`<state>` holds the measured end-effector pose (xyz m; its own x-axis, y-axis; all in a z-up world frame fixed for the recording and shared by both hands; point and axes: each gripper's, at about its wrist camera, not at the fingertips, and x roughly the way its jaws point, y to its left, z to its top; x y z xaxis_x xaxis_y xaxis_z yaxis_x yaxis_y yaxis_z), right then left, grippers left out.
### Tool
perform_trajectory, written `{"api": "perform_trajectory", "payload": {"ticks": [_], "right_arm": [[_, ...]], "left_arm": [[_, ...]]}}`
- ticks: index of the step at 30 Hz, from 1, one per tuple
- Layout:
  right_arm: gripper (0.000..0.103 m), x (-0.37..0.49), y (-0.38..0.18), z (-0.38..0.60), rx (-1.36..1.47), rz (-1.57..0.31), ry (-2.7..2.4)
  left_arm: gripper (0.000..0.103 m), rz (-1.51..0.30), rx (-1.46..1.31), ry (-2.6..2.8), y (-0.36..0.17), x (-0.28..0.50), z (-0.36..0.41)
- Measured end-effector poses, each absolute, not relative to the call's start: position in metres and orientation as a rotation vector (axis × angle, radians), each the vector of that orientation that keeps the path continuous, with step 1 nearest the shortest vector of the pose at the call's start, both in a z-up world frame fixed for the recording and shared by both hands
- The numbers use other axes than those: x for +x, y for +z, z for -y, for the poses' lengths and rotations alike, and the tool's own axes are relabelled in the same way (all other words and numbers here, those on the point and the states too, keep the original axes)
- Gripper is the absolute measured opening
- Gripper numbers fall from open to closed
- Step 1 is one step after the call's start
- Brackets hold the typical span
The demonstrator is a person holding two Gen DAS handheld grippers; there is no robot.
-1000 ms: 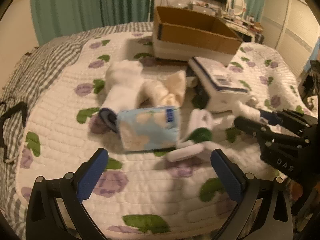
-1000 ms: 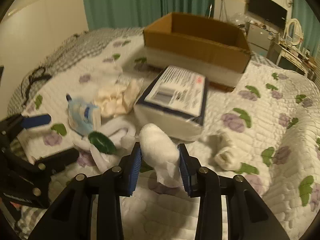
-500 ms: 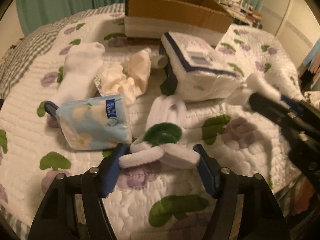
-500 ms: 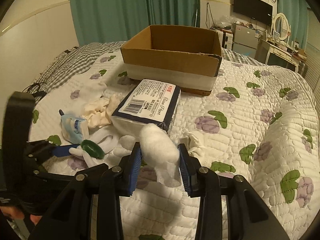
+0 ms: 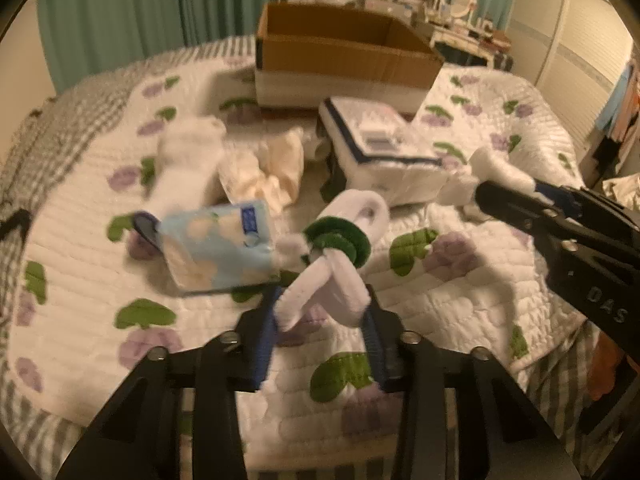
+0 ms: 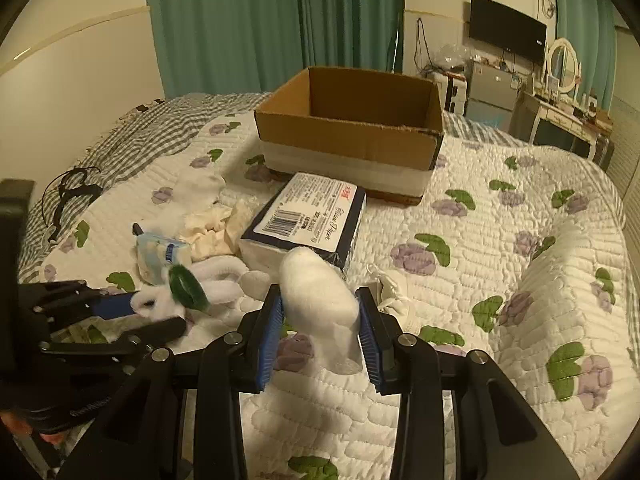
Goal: Organize soft objects
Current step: 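Carry both held items over the cardboard box and open both tools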
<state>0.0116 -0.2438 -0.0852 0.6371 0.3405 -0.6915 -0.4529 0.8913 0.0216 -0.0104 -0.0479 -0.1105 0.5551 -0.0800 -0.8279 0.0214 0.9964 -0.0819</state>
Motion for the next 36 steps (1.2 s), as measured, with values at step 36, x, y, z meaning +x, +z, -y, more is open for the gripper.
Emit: {"api": "perform_trajectory", "payload": {"ticks": [36], "right_arm": [[0.040,0.257,-0.005,0.233,-0.126,-0.639,0.421]], "left_arm": [[0.053,-0.643,0.073,-0.046,-0.008,0.210,0.046]]}}
